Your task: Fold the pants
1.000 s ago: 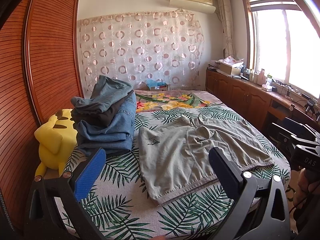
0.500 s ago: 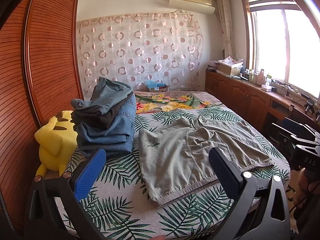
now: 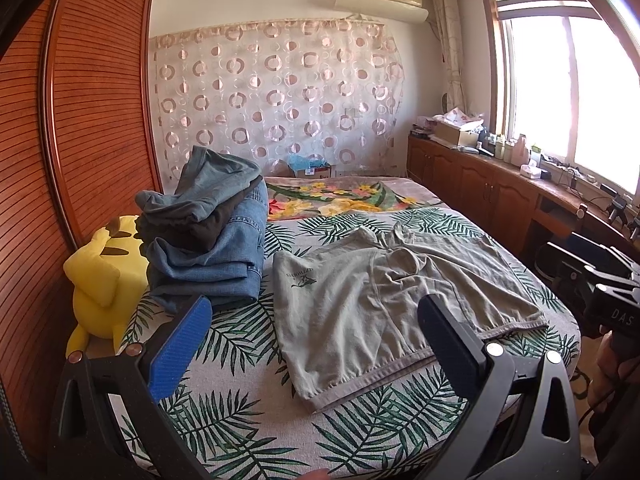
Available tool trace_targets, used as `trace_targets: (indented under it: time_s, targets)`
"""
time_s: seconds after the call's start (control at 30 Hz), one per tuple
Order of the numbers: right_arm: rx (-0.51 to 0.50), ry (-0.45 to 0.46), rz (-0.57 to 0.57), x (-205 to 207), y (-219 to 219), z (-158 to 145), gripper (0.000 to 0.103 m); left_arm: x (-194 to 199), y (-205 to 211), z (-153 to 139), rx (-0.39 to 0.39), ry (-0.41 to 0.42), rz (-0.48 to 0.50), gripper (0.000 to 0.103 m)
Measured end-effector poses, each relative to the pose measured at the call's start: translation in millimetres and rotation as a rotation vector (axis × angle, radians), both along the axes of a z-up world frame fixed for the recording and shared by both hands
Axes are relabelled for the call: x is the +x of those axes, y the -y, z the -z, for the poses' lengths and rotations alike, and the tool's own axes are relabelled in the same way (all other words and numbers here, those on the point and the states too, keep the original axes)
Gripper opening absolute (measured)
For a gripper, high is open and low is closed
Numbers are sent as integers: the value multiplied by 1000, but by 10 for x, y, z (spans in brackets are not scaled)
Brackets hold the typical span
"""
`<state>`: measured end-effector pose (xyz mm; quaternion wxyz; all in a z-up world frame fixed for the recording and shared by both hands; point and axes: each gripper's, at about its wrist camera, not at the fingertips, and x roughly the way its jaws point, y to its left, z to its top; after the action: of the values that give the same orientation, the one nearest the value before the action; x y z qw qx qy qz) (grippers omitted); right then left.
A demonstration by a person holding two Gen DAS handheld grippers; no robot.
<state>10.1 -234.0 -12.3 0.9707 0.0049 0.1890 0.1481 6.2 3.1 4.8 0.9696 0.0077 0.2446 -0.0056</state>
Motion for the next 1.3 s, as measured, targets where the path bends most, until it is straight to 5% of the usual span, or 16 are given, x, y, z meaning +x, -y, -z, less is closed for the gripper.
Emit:
trace_targets:
  time_s: [0.7, 1.0, 1.3]
  targets:
    - [-50, -55, 12, 257, 166, 133, 90, 585, 228, 436, 0, -101, 193, 103]
    - [-84, -140, -4, 629, 459, 119, 72, 782, 323, 672, -20, -172, 240, 103]
    - [-131, -238, 6, 1097, 650, 8, 48, 985, 411, 612, -14, -189, 284, 103]
